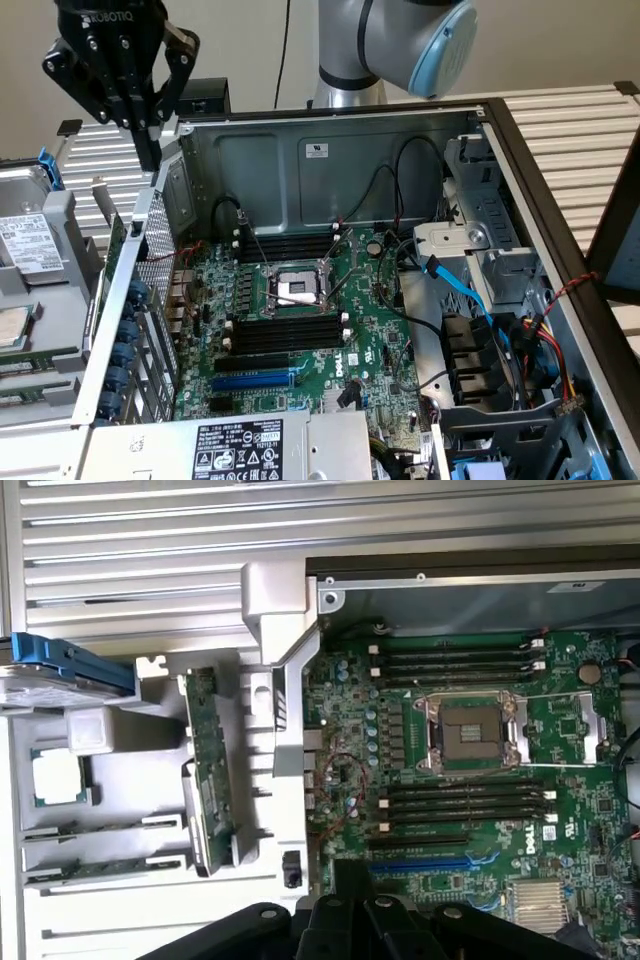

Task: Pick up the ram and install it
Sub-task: 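Reach for the ram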

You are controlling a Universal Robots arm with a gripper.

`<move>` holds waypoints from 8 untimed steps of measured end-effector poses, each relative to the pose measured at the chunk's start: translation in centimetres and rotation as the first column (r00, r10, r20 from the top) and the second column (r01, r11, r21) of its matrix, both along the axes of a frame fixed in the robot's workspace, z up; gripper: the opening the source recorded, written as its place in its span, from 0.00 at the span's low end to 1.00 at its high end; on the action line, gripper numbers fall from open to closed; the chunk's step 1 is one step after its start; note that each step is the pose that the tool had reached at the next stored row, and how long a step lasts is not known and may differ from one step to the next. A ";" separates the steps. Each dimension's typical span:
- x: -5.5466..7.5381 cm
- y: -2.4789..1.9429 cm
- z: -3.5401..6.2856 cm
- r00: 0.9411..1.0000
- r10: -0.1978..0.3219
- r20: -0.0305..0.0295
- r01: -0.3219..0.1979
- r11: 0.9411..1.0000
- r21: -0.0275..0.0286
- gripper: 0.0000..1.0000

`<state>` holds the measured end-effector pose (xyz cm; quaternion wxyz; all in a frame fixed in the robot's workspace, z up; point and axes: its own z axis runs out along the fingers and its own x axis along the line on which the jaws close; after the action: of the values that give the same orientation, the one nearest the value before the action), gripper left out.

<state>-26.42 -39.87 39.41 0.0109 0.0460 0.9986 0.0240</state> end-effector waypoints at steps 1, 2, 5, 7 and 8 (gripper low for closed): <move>-0.4 0.12 -0.03 1.000 0.000 0.000 0.000 1.000 0.000 0.11; -0.7 0.23 -0.06 1.000 0.001 0.000 -0.001 1.000 0.000 0.11; -1.9 0.58 -0.23 1.000 0.001 0.000 -0.001 1.000 0.000 0.11; -2.9 0.76 -0.42 1.000 0.001 0.000 -0.001 1.000 0.000 0.12; -3.3 0.85 -0.52 1.000 0.001 0.000 -0.001 1.000 -0.001 0.12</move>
<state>-29.75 -39.02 38.88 0.0109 0.0454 0.9986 0.0237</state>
